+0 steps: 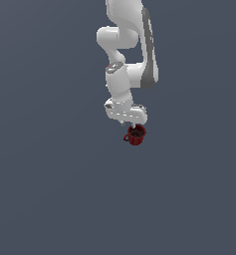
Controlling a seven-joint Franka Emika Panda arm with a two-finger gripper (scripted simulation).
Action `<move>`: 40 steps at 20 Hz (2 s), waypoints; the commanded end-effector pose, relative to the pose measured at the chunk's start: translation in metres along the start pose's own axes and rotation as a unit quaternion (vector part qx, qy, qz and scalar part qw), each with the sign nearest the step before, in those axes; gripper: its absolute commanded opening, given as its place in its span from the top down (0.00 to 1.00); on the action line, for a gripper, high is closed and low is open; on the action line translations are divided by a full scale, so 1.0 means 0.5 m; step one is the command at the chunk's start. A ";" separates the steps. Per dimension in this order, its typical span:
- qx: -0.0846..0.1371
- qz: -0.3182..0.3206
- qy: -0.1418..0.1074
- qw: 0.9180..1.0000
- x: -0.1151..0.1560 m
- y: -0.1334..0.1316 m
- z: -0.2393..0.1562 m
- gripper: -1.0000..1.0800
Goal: Pick up the object and move it to a goal position.
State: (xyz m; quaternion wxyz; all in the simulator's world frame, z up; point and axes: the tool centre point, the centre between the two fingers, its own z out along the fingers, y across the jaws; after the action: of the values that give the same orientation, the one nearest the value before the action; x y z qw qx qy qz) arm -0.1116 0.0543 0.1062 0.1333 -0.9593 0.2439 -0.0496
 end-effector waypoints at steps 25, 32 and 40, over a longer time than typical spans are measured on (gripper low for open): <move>0.001 0.001 0.001 1.000 -0.001 -0.001 0.058 1.00; 0.001 0.001 0.001 1.000 0.006 0.005 0.034 1.00; 0.000 0.002 0.001 1.000 0.034 0.031 -0.054 1.00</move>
State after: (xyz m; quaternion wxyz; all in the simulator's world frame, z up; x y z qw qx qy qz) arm -0.1086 0.0335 0.1176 0.1332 -0.9589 0.2458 -0.0487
